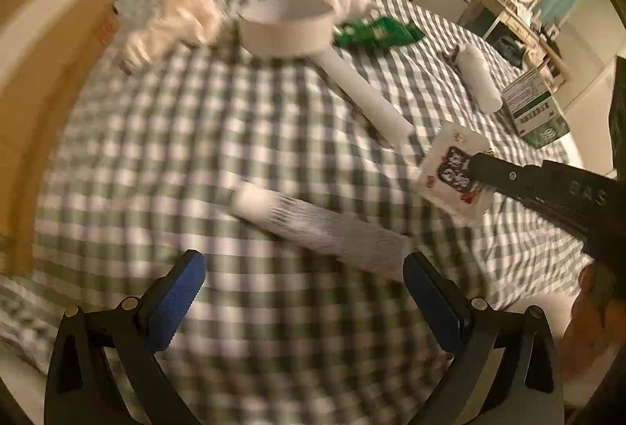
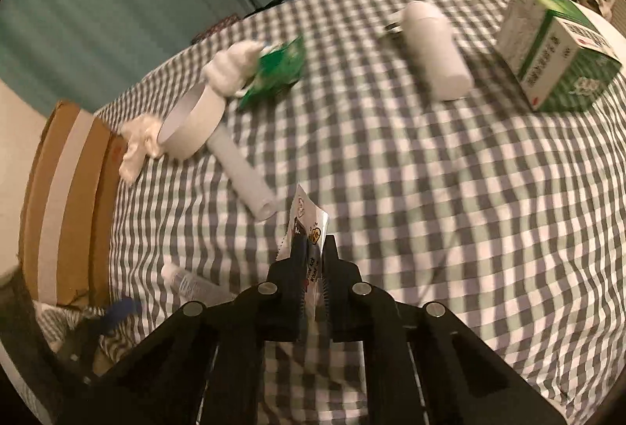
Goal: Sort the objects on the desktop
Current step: 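Grasp the white tube with the left tool while the right tool holds the sachet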
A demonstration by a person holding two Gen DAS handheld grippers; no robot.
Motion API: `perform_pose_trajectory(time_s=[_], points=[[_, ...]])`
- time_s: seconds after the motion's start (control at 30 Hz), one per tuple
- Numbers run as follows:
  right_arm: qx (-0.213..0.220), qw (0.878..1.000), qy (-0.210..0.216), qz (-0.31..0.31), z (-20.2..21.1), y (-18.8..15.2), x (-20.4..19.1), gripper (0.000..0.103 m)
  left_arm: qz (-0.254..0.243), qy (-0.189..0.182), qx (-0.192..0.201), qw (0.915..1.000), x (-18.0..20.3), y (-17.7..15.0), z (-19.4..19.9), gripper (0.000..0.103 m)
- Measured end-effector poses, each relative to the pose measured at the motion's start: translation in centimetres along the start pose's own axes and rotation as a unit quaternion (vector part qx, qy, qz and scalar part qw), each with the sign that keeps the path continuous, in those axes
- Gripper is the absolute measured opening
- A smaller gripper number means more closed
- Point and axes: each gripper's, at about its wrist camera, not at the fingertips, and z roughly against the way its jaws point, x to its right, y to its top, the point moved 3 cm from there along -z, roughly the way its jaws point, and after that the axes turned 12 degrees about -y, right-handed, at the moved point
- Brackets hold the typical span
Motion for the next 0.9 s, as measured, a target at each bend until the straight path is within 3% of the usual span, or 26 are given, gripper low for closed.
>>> perform_pose_trajectory(time_s=[0.1, 0.17, 0.2, 0.23, 0.27, 0.33, 0.4, 0.43, 0.57, 0.9], points=[[-0.002, 1.0, 0.0, 0.006, 0.1, 0.1, 0.0, 0.007, 0.037, -0.016, 0.005, 0.9992, -0.3, 0.4, -1.2, 0.103], [-0.001, 1.0, 0.0, 0.015, 0.3, 0.1, 0.1, 0.007, 0.045, -0.012, 0.022, 0.9987, -0.5, 0.8, -1.1, 0.096], [0.0, 1.0, -0.001, 0.019, 0.4, 0.0, 0.0, 0.007, 0.03, 0.011, 0.03, 0.999, -0.4, 1.2, -0.9, 0.066], [-0.001, 1.0, -0.001, 0.022, 0.4, -0.1, 0.0, 0.007, 0.014, 0.027, 0.031, 0.999, -0.3, 1.3, -0.8, 0.046], [-0.001, 1.0, 0.0, 0.024, 0.2, -0.1, -0.2, 0.007, 0.002, 0.027, 0.033, 0.9991, -0.2, 1.4, -0.7, 0.045], [-0.004, 1.0, 0.003, 0.024, 0.0, -0.1, -0.3, 0.007, 0.001, 0.005, 0.039, 0.9992, -0.1, 1.8, 0.0, 0.029], [-0.006, 1.0, 0.005, 0.022, 0.0, -0.1, -0.1, 0.007, -0.008, 0.008, 0.053, 0.9985, 0.2, 2.0, 1.0, 0.022], [-0.005, 1.0, 0.005, 0.021, 0.0, -0.1, -0.1, 0.007, -0.021, 0.014, 0.059, 0.998, 0.4, 2.1, 1.4, 0.014], [0.001, 1.0, 0.008, 0.026, 0.4, -0.2, -0.3, 0.007, -0.08, 0.053, 0.074, 0.9926, 1.2, 2.3, 3.1, 0.012], [0.017, 0.999, 0.015, 0.045, 2.0, -0.9, -1.2, 0.005, -0.094, 0.065, 0.099, 0.9885, 1.4, 3.4, 5.8, 0.012]])
